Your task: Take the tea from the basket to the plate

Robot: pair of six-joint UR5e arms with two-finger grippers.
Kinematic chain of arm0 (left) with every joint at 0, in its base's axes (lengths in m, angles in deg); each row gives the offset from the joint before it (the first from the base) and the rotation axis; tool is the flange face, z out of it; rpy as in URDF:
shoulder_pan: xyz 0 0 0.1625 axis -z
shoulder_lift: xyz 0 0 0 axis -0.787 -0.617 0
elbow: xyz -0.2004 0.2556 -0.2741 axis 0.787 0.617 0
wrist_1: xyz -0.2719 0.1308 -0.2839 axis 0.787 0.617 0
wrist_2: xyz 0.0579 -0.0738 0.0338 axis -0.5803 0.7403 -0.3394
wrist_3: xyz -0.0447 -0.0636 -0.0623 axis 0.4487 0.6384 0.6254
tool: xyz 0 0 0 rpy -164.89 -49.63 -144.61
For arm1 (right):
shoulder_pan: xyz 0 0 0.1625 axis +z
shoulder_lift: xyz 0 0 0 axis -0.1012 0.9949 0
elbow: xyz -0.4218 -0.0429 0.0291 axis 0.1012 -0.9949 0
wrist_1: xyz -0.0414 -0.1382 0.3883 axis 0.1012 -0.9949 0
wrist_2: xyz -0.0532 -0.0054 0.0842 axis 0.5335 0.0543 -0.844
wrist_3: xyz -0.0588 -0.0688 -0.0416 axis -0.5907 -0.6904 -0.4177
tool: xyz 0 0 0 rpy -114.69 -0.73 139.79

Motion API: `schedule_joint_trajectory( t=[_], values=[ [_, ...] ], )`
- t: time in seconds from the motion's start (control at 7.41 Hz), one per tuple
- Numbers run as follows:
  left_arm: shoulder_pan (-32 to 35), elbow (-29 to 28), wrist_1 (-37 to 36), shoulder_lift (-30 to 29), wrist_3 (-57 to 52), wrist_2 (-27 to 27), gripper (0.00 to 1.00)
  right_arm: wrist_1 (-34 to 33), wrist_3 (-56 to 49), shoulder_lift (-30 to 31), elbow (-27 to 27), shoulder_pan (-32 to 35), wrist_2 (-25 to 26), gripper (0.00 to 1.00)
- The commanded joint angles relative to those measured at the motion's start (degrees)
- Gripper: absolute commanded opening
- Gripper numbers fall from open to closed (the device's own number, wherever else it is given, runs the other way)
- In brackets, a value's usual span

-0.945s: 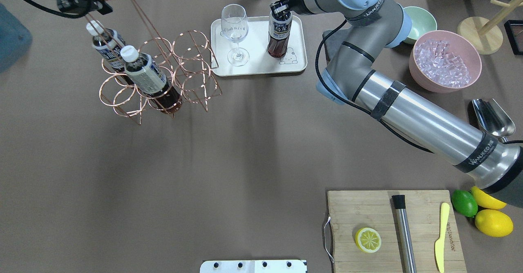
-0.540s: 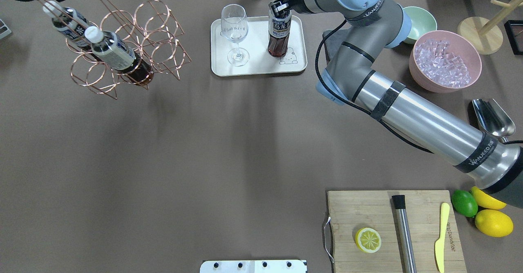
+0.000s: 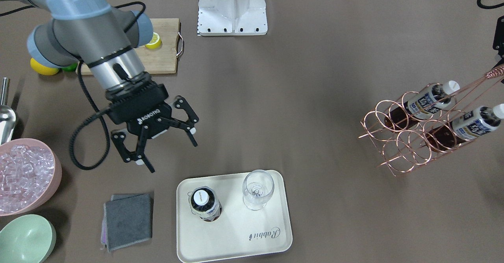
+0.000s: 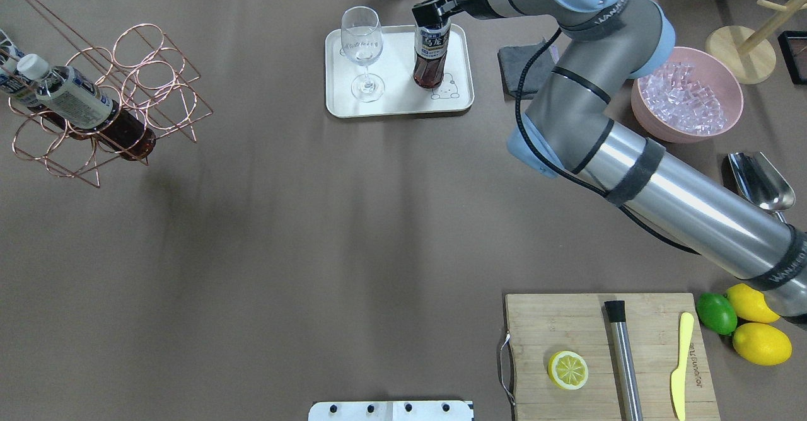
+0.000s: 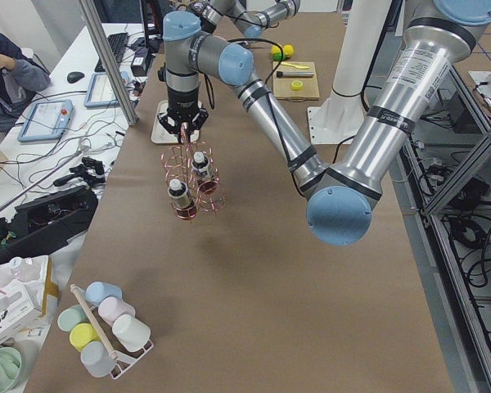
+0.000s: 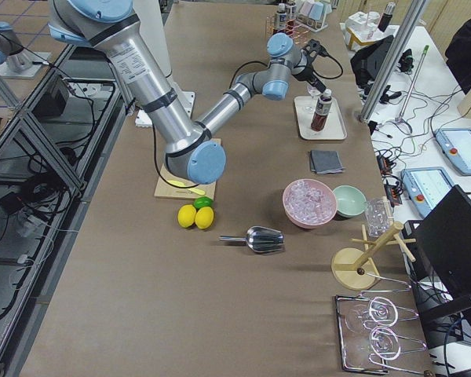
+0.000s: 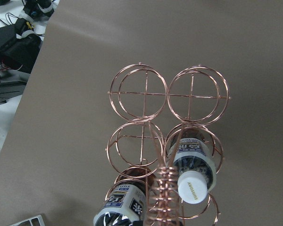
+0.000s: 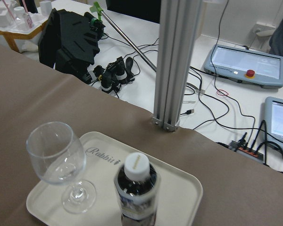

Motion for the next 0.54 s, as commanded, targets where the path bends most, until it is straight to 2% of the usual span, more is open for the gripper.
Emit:
schedule_joint_trajectory(
  t=[0.0, 0.27, 0.41],
  values=[
    [-0.22, -0.66, 2.6, 4.23, -7.74, -1.53, 0.0, -1.56, 1.08, 16.71, 13.83, 6.65, -5.52, 1.0],
    [-1.19, -2.93, 7.78, 7.23, -15.2, -1.8, 0.0, -1.91, 1.78, 27.86, 17.01, 9.92, -7.13, 1.0],
    [-1.02, -4.69, 9.72, 7.41, -19.06, -1.54, 0.0, -3.3, 1.61, 32.27, 16.84, 12.72, -10.97, 1.0]
  ],
)
